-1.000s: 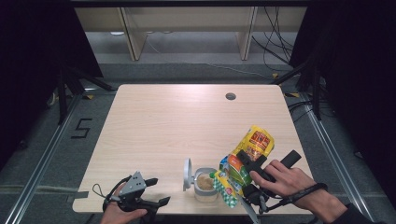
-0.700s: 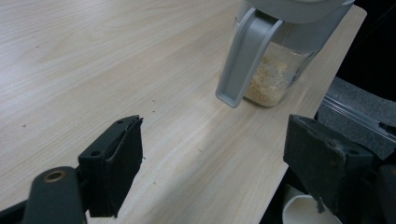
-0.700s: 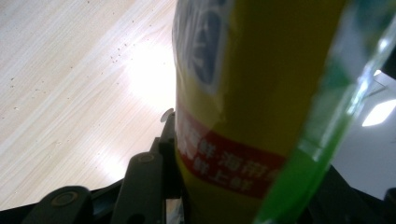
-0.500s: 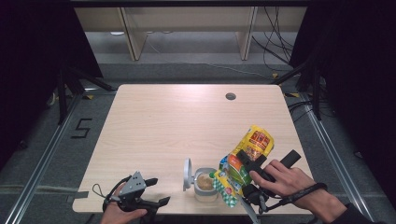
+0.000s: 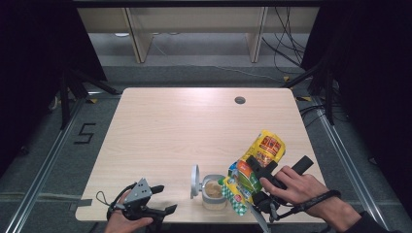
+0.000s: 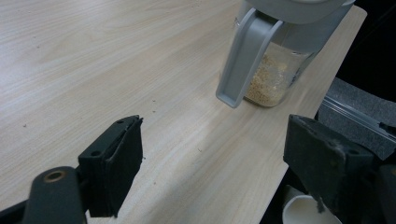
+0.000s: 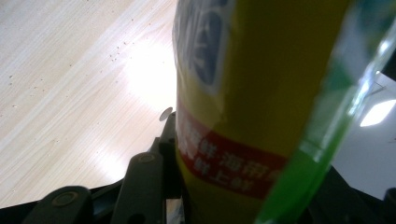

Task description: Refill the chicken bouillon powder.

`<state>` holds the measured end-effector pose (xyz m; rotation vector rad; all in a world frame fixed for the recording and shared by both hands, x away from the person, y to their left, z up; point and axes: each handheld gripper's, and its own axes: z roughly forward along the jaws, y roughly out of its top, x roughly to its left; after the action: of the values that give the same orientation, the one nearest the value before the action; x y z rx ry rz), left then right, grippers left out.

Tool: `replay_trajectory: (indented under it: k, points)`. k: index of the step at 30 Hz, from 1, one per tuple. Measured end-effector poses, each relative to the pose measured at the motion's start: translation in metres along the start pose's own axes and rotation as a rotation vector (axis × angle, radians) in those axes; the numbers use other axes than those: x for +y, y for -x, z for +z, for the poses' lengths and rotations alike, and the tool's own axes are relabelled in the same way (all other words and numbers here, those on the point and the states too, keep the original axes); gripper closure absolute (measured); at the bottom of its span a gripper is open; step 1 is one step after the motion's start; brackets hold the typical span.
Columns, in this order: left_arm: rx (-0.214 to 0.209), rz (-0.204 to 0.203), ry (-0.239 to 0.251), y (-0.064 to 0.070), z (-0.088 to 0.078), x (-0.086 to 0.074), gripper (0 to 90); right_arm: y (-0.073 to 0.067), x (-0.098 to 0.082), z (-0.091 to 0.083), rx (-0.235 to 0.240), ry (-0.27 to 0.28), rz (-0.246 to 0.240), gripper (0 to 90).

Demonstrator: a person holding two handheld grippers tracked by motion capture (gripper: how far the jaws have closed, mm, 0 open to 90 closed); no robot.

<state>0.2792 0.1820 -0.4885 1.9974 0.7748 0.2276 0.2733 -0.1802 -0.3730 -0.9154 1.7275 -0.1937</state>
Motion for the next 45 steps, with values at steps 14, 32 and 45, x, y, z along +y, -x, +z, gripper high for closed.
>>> replay_trajectory:
  k: [14, 32, 45]
  points:
    - [-0.003, -0.018, 0.015, 0.0017, 0.0007, -0.0001, 19.1, -0.0034, 0.0012, -0.0009, 0.017, -0.007, 0.042, 61.6]
    - [-0.008, -0.017, 0.009, 0.0016, 0.0004, 0.0003, 19.1, -0.0005, 0.0006, -0.0003, 0.048, -0.002, 0.018, 61.8]
    - [-0.002, -0.015, 0.011, 0.0015, 0.0006, 0.0001, 19.1, 0.0031, -0.0003, 0.0006, 0.053, 0.005, -0.040, 61.9]
